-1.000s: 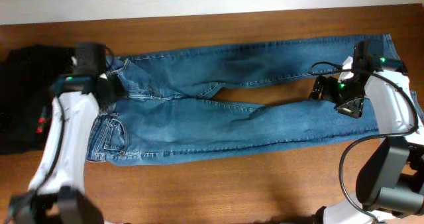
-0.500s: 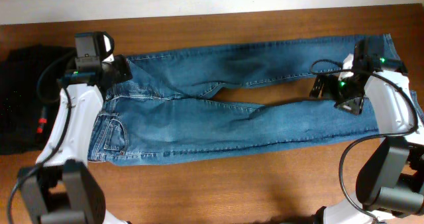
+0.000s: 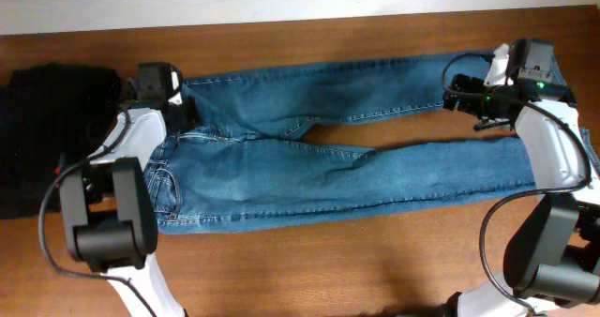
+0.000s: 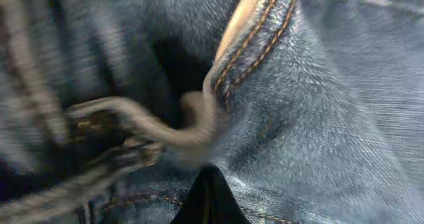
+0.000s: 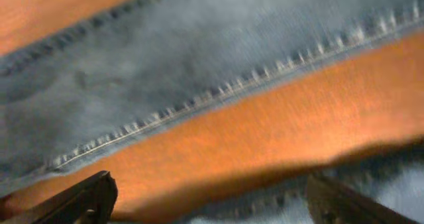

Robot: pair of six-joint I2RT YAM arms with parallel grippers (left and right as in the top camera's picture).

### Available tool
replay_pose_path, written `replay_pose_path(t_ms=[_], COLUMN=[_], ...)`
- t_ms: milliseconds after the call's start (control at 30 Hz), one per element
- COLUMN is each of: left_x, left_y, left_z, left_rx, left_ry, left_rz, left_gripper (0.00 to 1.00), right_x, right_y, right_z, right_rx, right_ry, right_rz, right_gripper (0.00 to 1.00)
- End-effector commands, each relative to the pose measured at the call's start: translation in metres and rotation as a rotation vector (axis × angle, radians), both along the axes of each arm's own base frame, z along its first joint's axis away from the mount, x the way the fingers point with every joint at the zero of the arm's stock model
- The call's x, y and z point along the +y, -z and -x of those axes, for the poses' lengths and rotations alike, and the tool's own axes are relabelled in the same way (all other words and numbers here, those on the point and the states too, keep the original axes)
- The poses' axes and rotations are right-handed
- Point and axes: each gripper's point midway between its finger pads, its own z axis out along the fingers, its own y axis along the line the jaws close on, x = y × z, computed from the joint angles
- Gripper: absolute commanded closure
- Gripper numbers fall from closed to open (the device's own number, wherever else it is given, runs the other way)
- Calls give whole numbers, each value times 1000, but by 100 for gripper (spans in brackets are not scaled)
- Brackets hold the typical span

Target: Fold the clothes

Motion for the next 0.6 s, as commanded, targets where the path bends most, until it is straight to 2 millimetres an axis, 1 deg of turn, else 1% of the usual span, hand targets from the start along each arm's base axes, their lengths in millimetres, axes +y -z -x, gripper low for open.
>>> replay_pose_path(t_ms=[0,67,133,300,367,433,567], left_x=[0,0,0,-1,-1,-1,-1], left_y=[18,22,23,24,25,25,27], left_z=[4,5,6,8,9,11,14], left_rx=[32,42,46,55,61,69,82], left_ry=[14,14,14,14,15,14,14], left_rz=[4,4,5,5,6,6,6], left_gripper=[99,99,100,99,99,99,99], right_x=[24,31,29,21,19,14,6], right_y=[5,12,21,60,71,75,71], right_z=[-12,-19,-27,-44,-52,-62,-80], right_rx=[-43,-54,-49,-28,-36,-55,-123], right_ry=[-248,-323,-320,-322,-341,-336,-329], right_rz=[90,138,173,214,233,259,324], right_gripper=[6,5,0,1,1,1,1])
